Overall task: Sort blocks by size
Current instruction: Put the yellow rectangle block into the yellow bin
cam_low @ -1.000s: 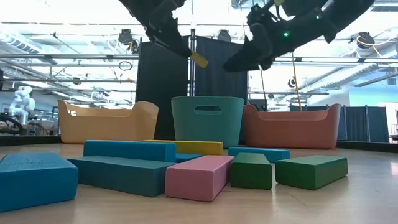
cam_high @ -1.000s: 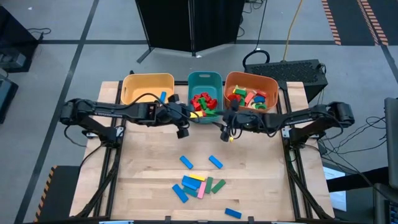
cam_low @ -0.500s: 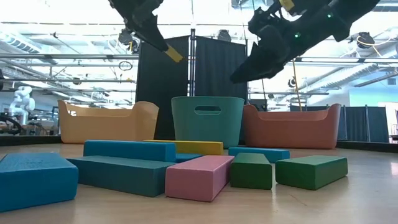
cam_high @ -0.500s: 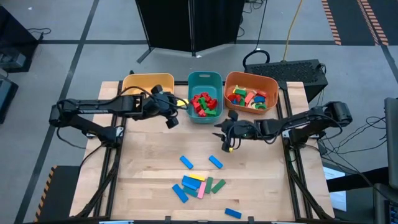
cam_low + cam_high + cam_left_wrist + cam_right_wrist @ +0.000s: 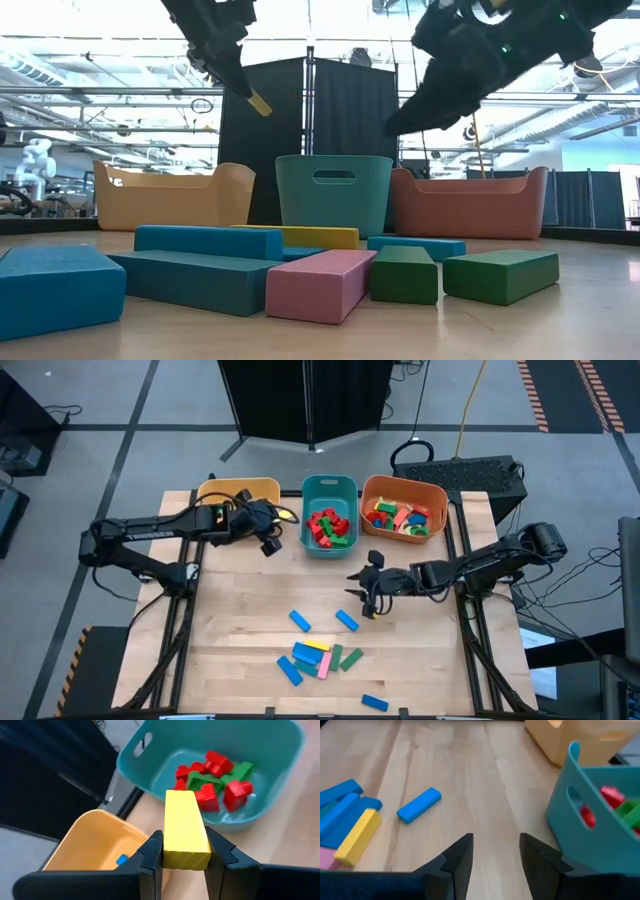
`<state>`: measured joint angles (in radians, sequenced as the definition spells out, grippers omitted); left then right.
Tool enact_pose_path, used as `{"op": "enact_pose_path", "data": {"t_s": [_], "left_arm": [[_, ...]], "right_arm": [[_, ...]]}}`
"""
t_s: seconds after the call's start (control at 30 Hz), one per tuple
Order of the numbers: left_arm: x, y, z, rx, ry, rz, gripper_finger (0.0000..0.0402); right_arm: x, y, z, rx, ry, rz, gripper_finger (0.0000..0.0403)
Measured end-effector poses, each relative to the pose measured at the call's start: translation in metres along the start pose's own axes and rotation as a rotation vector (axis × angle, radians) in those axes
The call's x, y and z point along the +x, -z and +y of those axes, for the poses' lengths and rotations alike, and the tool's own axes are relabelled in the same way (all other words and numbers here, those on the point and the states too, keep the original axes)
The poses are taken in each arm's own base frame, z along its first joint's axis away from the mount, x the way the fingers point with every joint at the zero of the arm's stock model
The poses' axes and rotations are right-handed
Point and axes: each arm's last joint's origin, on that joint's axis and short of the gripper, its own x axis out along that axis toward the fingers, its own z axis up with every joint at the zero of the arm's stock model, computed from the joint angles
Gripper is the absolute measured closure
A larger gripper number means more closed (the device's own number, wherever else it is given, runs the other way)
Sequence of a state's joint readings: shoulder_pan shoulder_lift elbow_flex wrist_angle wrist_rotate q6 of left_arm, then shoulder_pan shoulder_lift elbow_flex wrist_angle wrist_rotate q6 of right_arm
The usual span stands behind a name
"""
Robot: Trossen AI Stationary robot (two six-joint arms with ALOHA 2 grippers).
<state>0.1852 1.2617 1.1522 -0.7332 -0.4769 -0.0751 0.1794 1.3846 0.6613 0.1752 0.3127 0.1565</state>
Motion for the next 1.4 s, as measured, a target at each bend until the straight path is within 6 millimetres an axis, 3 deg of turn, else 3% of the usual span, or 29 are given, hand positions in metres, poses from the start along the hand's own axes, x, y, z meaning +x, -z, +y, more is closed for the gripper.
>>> {"op": "enact_pose_path", "data": {"t_s": [0.3,0.87,1.27,1.4], "left_arm": [[0.012,0.007,0.023,-0.071,-0.075,0.073,0.0325],[0.075,0.081,0.035,-0.199,-0.024,0.22,0.0325],[0.094,0.115,0.057,-0.289,-0.061,0.296,0.0325],[0.095,0.118,0.062,-0.337,-0.086,0.304,0.0295]], "right_arm": [[0.0,0.018,-0.001,0.038,-0.005,0.0,0.0257],[0.0,0.019,0.0,0.041,-0.061,0.0,0.0257],[0.0,0.018,0.001,0.044,-0.064,-0.009,0.0257],[0.0,0.018,0.001,0.062,-0.065,-0.009,0.0257]]}}
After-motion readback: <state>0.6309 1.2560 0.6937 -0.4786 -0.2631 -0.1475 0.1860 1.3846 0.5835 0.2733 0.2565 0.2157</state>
